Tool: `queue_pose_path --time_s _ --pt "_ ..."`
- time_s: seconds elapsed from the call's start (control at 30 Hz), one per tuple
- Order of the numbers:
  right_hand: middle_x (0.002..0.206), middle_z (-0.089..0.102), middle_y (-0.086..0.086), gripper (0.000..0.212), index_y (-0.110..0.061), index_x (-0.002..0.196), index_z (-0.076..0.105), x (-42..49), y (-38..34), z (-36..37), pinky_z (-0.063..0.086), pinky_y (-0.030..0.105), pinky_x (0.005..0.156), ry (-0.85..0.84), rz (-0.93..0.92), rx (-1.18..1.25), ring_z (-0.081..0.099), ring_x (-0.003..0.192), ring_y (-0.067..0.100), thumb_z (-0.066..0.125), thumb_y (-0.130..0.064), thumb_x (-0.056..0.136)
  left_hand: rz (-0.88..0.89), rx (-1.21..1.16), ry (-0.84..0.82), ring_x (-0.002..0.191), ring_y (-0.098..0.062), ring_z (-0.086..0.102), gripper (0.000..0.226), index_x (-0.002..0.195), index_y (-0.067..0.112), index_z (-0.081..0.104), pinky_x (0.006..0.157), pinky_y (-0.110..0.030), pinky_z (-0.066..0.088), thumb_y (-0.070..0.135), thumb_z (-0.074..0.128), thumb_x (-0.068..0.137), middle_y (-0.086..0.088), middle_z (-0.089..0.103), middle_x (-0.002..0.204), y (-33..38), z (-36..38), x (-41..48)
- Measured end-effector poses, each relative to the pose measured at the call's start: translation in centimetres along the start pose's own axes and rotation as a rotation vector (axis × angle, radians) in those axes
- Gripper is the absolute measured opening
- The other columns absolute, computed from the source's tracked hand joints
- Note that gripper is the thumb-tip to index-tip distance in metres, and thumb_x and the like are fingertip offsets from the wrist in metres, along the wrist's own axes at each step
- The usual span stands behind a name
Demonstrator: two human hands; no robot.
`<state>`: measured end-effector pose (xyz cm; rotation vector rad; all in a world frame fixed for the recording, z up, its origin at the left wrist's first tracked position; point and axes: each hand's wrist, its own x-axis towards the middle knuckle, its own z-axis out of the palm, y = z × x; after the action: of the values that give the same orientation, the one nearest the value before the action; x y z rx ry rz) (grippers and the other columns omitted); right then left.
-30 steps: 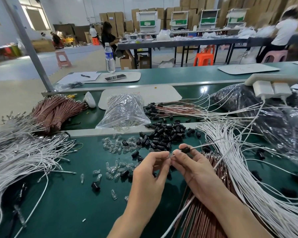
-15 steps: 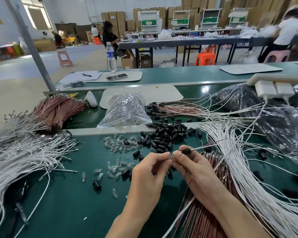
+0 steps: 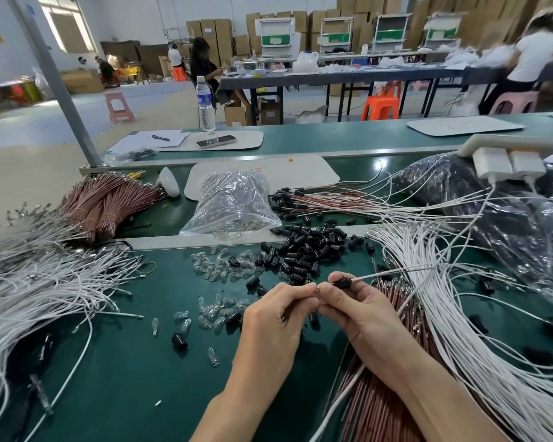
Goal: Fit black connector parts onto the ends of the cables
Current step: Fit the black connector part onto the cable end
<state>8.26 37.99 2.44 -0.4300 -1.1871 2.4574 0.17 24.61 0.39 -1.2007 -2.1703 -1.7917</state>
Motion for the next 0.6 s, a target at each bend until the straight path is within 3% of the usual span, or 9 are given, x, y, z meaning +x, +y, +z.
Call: queue_pose_path --time_s 0.4,0.6 --pt "0.090 0.075 0.012 0.029 -0.019 0.083 0.082 0.20 0.15 -0.04 0.059 0.020 0.063 0.005 0.041 -0.044 0.074 0.078 0.018 0.089 -0.021 0.056 0.059 0.095 -0.012 0.096 -0.002 0.068 0.023 0.111 0.030 0.072 0.080 -0.015 0.052 0.015 0.071 0.093 0.022 0.067 0.100 0.45 -0.23 -0.10" --pt "0.091 0.075 0.013 0.025 -0.016 0.088 0.082 -0.05 0.07 0.56 0.059 0.021 0.064 -0.060 0.081 0.041 0.075 0.078 0.017 0.085 -0.018 0.064 0.077 0.162 -0.001 0.093 -0.003 0.065 0.014 0.110 0.030 0.066 0.077 -0.012 0.049 0.033 0.059 0.098 0.021 0.061 0.099 0.95 -0.13 0.08"
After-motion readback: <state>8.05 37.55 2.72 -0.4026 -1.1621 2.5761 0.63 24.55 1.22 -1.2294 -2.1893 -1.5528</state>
